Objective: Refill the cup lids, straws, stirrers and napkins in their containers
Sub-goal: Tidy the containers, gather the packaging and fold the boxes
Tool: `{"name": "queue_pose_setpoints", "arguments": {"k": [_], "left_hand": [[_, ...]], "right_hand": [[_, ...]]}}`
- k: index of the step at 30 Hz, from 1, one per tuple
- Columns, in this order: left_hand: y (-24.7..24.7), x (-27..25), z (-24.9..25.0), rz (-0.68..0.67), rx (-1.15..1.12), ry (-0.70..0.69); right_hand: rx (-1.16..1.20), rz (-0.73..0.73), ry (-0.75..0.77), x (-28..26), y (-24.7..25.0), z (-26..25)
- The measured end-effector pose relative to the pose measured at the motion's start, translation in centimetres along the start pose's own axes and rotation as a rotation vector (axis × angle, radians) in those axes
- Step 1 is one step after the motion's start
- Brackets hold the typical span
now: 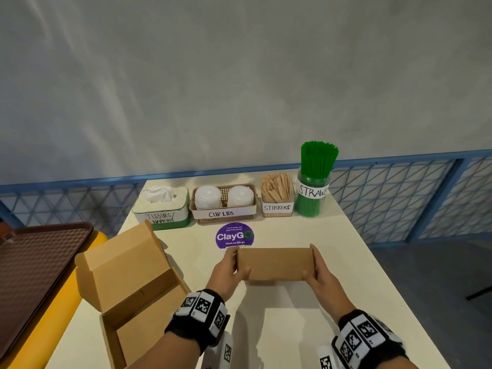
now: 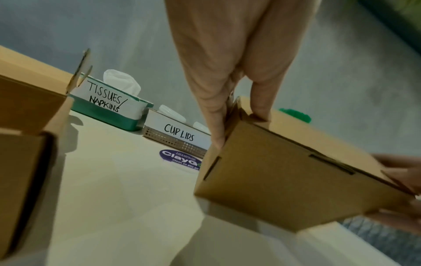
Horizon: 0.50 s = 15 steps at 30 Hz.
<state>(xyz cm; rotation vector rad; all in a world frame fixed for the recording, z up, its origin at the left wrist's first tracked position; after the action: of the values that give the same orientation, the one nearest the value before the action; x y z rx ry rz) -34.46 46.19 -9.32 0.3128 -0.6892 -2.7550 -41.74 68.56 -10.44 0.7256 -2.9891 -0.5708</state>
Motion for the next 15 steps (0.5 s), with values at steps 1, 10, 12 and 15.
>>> {"name": "queue_pose_setpoints", "arguments": {"k": [1, 10, 12, 15], "left_hand": [[-0.3, -0.3, -0.1, 0.014, 0.002, -0.017], [-2.7, -1.3, -3.0, -0.006, 0.175, -0.028], [-2.8, -1.5, -3.3, -0.025, 0.202, -0.032], [-2.1, -1.8, -2.6, -0.036, 0.233, 0.002]], "right_hand": [[-0.028, 0.014, 0.014, -0.3, -0.1, 0.2], [-0.122, 0.070, -0.006, -1.5, -2.3, 4.8], [-0.126, 0.061, -0.040, -1.7, -2.5, 4.8], [-0.166, 0.154, -0.007, -1.8, -2.7, 3.2]]}}
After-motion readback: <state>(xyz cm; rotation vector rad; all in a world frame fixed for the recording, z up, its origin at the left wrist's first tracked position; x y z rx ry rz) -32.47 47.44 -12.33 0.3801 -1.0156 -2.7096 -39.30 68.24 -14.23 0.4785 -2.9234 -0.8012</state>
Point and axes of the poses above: each hand's wrist, its own x-axis towards the middle knuckle, its own y-axis out of the back of the hand, z = x × y, the point moved 2 cm from there along x, towards the middle knuckle, and after that the axes turned 3 degrees about x, right-handed, at the moved point
